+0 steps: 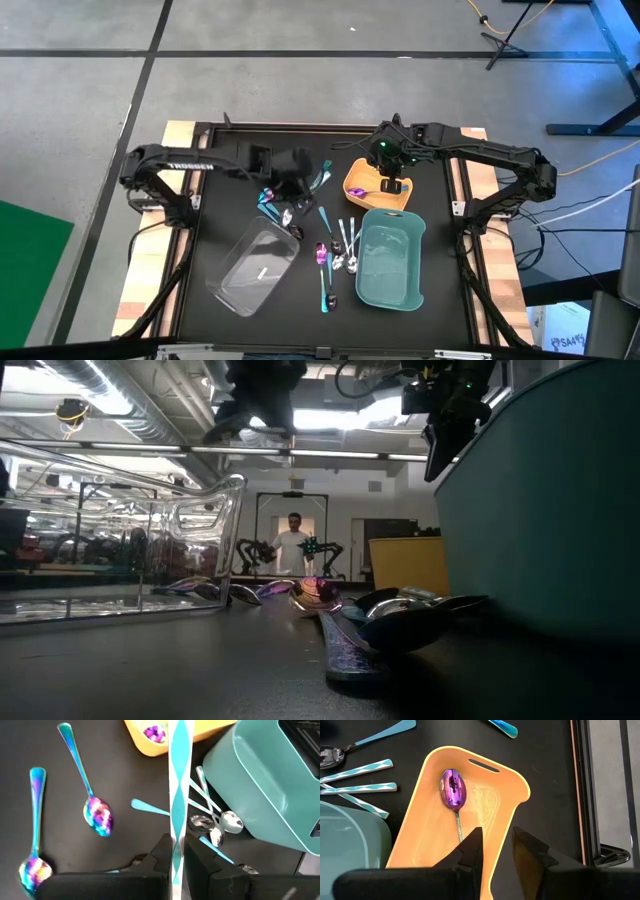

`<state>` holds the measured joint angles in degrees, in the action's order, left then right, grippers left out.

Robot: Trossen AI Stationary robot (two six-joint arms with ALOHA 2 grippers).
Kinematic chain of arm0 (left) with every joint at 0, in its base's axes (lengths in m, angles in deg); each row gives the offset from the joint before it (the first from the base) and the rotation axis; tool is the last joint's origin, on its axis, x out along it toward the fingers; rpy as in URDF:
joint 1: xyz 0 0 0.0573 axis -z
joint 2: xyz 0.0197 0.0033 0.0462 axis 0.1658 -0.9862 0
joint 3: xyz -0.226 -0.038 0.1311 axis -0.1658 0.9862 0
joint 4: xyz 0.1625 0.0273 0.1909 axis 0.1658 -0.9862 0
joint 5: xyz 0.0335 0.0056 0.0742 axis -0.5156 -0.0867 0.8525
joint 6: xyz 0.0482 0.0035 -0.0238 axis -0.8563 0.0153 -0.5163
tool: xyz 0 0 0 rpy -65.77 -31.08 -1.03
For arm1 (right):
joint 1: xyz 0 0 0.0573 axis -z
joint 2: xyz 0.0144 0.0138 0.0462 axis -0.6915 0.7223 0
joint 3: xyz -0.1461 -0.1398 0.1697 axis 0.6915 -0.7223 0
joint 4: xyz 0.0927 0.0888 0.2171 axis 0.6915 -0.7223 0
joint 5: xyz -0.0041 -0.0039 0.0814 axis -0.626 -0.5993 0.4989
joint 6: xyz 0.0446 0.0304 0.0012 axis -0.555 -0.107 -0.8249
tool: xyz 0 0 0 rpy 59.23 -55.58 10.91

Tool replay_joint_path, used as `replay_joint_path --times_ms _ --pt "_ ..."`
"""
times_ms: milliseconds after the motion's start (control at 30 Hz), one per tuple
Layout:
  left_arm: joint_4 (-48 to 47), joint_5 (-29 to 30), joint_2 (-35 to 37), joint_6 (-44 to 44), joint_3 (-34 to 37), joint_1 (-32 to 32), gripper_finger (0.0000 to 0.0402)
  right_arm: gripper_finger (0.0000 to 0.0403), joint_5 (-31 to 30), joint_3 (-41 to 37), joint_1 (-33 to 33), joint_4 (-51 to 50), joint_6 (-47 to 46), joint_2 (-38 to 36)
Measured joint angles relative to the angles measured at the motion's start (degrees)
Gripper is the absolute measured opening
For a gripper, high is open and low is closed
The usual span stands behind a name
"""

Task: Sort silverware by color (type)
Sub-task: Put the white patterned spoon into the transparent bin

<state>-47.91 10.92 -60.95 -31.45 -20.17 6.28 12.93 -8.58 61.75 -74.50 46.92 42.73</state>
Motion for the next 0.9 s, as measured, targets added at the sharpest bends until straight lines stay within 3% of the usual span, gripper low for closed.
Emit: replay_joint_path --times_ms 367,533,900 --pt "-0.78 12.12 0.0 9.89 0.0 13.59 0.0024 0.009 -0.01 0.0 0.0 0.0 0.0 0.01" --pt "-5.83 17.47 0.0 16.89 0.0 18.39 0.0024 0.009 0.01 0.0 0.0 0.02 0.0 0.01" --pt "-10.1 24.16 0.0 31.79 2.47 27.46 0.0025 0.009 -0.01 0.0 0.0 0.06 0.0 0.01"
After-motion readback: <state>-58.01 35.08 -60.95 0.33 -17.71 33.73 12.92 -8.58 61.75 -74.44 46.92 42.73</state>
